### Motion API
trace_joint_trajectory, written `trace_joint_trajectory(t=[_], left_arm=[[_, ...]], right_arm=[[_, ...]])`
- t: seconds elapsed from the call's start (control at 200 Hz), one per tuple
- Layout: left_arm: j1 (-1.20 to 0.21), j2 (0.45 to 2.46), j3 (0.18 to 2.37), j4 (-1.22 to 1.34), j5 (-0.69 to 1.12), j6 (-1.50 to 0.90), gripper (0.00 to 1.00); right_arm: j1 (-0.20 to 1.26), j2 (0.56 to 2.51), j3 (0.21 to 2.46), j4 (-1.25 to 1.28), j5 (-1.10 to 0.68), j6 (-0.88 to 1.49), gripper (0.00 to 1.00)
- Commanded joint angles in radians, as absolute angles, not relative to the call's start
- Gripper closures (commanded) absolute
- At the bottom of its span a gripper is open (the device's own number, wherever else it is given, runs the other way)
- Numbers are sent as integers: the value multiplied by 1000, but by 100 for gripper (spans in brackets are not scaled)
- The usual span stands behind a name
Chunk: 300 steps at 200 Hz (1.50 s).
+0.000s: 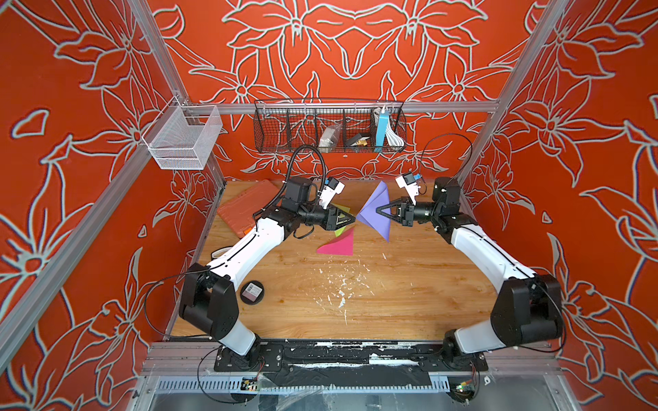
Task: Fold the square paper diagonally
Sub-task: Place the paper at the center of the board.
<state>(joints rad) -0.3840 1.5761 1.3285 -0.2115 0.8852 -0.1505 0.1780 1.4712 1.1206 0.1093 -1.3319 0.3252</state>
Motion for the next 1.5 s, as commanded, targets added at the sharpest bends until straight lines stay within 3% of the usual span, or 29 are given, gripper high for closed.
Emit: trace_joint_trajectory(t=[0.0, 0.33, 0.666, 0.801, 1.496], left_arm=[[-377, 1606, 1349, -189, 945, -160, 62], [-382, 1641, 1338, -99, 1004, -226, 67], [-387, 1657, 1347, -87, 1029, -247, 92], [-387, 1656, 1347, -82, 1033, -248, 97], [-387, 1638, 1359, -78, 1071, -269, 96]], right_arm=[[182, 1460, 1107, 146, -1370, 339, 90], [198, 1445, 1095, 143, -1381, 340, 90], [200, 1442, 1096, 124, -1382, 329, 89], [200, 1440, 1094, 103, -1388, 309, 87], [226, 1438, 1103, 41, -1370, 260, 71]])
